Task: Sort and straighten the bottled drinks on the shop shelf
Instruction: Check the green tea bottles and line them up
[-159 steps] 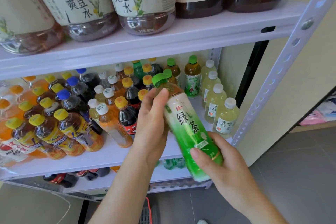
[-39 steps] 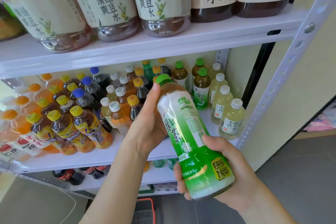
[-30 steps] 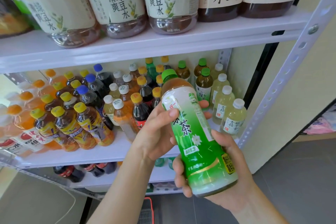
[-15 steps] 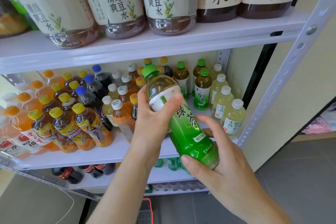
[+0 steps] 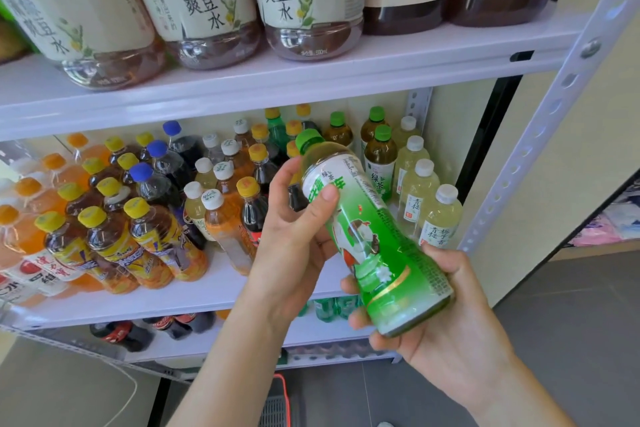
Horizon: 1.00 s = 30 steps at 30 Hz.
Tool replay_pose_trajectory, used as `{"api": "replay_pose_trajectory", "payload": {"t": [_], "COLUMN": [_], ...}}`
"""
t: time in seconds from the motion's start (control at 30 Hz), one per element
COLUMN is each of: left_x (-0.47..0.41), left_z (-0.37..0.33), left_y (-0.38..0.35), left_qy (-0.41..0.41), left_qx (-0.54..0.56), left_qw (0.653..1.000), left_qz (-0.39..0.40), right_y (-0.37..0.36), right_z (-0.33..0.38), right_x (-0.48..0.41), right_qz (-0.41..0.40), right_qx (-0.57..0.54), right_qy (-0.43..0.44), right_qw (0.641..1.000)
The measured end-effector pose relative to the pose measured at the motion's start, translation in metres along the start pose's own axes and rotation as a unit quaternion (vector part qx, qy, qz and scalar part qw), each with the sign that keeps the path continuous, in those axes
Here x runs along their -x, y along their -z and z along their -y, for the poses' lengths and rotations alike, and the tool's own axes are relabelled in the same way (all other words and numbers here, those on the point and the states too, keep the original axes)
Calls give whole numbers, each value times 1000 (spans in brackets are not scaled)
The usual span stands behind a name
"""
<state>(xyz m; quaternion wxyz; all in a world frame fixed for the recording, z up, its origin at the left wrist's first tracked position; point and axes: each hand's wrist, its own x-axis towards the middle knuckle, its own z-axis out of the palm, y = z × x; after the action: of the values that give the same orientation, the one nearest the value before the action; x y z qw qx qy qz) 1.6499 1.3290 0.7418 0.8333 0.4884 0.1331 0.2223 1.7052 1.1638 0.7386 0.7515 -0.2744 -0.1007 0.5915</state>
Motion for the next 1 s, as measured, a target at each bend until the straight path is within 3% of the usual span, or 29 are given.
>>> {"api": "replay_pose_trajectory", "payload": {"t": [0.07, 0.13, 0.27, 0.37, 0.43, 0.53, 0.67, 0.9, 1.0], "left_x": [0, 1, 4, 4, 2, -5, -11, -11, -12], "left_z": [1, 0, 4, 8, 7, -1, -10, -8, -5], "left_y": [-2, -4, -10, -12, -10, -5, 2, 5, 4], "left_qy": [-14, -34, -96, -110, -98, -47, 49, 35, 22], "left_qx": [-10, -29, -116, -152, -175, -180, -64, -49, -55], "left_qw": [1000, 999, 987, 981, 978, 981, 996, 998, 998], "left_qz": [-16, -31, -58, -60, -53, -60, -42, -5, -20], "right_y": [6, 11, 9, 12, 17, 20, 23, 32, 34], "right_z": [-1, -2, -5, -9, -11, -8, -4, -4, 1], "right_x": [-2, -4, -8, -12, -13, -12, -12, -14, -13], "right_qz": [-37, -85, -114, -149, -135, -103, -82, -73, -47], "right_qx": [29, 158, 447, 511, 496, 421, 325, 296, 336], "right_qy": [22, 58, 150, 197, 215, 194, 138, 106, 78], "right_qw": [999, 982, 874, 824, 830, 880, 932, 946, 938]}}
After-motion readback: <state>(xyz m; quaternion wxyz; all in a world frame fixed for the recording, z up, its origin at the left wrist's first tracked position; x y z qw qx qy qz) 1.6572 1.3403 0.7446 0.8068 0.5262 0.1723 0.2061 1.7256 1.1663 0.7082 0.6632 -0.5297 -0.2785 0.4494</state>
